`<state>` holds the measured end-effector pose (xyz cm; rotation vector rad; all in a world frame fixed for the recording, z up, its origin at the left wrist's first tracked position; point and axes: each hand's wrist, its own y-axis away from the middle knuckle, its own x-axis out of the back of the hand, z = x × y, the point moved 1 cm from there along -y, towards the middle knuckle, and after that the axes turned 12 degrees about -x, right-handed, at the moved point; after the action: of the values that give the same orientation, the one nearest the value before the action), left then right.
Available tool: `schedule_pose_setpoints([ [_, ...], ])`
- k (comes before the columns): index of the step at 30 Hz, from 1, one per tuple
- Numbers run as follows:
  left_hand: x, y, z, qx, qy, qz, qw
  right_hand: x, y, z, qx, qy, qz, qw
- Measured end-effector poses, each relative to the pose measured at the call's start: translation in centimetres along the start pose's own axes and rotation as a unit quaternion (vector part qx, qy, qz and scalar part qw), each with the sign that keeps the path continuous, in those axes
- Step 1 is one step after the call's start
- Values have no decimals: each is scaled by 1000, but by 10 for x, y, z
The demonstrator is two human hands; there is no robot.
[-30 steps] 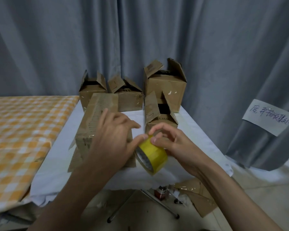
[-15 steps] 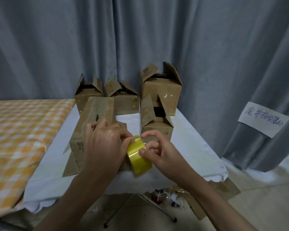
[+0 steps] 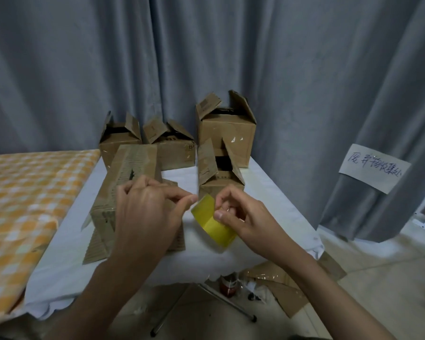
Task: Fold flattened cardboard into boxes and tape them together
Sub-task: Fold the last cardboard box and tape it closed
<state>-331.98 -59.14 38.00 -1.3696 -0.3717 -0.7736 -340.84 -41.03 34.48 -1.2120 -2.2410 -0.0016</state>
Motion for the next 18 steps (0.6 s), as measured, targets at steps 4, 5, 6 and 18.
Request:
schedule_pose_setpoints([
  [4, -11, 4, 0, 9, -51, -59, 997, 2, 10, -4, 28, 18, -40, 999],
  [5, -12, 5, 1, 1, -74, -73, 995, 4, 13, -5, 31, 23, -44, 998],
  [6, -13, 5, 0, -11, -91, -81, 992, 8, 15, -6, 29, 26, -42, 998],
  [18, 21, 0, -63, -15, -33, -31, 999, 70, -5, 58, -172, 306, 145, 925],
])
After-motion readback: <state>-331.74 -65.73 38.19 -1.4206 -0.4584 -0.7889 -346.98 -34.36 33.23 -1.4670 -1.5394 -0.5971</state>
